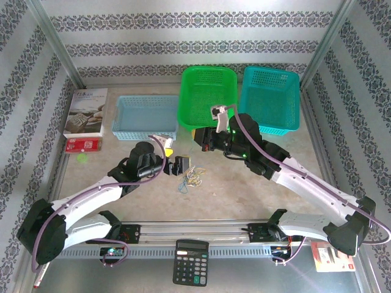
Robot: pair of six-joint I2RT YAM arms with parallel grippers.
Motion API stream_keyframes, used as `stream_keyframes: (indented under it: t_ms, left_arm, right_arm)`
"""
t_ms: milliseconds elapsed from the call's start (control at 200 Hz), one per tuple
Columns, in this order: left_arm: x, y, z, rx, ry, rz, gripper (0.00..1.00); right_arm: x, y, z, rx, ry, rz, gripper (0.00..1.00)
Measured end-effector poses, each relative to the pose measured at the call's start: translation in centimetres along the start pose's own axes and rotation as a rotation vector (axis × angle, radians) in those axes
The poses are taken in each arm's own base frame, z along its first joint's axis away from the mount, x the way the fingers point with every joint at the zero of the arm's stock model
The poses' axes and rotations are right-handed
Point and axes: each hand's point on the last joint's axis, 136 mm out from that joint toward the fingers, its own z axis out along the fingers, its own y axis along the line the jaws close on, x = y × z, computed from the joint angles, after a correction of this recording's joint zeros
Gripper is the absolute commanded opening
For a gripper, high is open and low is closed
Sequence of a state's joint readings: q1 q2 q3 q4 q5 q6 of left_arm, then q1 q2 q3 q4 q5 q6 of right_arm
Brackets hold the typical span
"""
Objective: Untangle the cables
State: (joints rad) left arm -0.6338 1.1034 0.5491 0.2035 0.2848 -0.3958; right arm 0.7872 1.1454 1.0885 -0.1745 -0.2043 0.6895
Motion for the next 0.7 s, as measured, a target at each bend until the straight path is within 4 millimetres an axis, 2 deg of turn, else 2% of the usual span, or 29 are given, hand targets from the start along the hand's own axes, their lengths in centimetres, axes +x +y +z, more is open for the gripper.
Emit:
stream_keyframes:
  t_ms: [175, 450, 535, 704]
  left_arm:
    - [0.6, -1.2, 1.3, 0.034, 0.017, 0.058, 1.0]
    - [1.2, -0.7, 3.5, 0.0, 0.016, 0.082, 1.0]
    - [1.0, -0.3, 4.1, -0.019, 0.008, 0.085, 0.94]
    - [1.5, 0.4, 5.8, -0.043, 0.015, 0.09, 0.73]
  right_arm:
    - [0.3, -0.4, 0.5, 0.01, 0.013, 0.003, 0.0]
    - [0.2, -0.7, 0.6, 0.018, 0.011, 0.006, 0.0]
    - [0.0, -0.9, 0.6, 0.023, 0.007, 0.009, 0.0]
    - [-0.9, -0.5, 0.4, 0.017, -0.011, 0.008, 0.0]
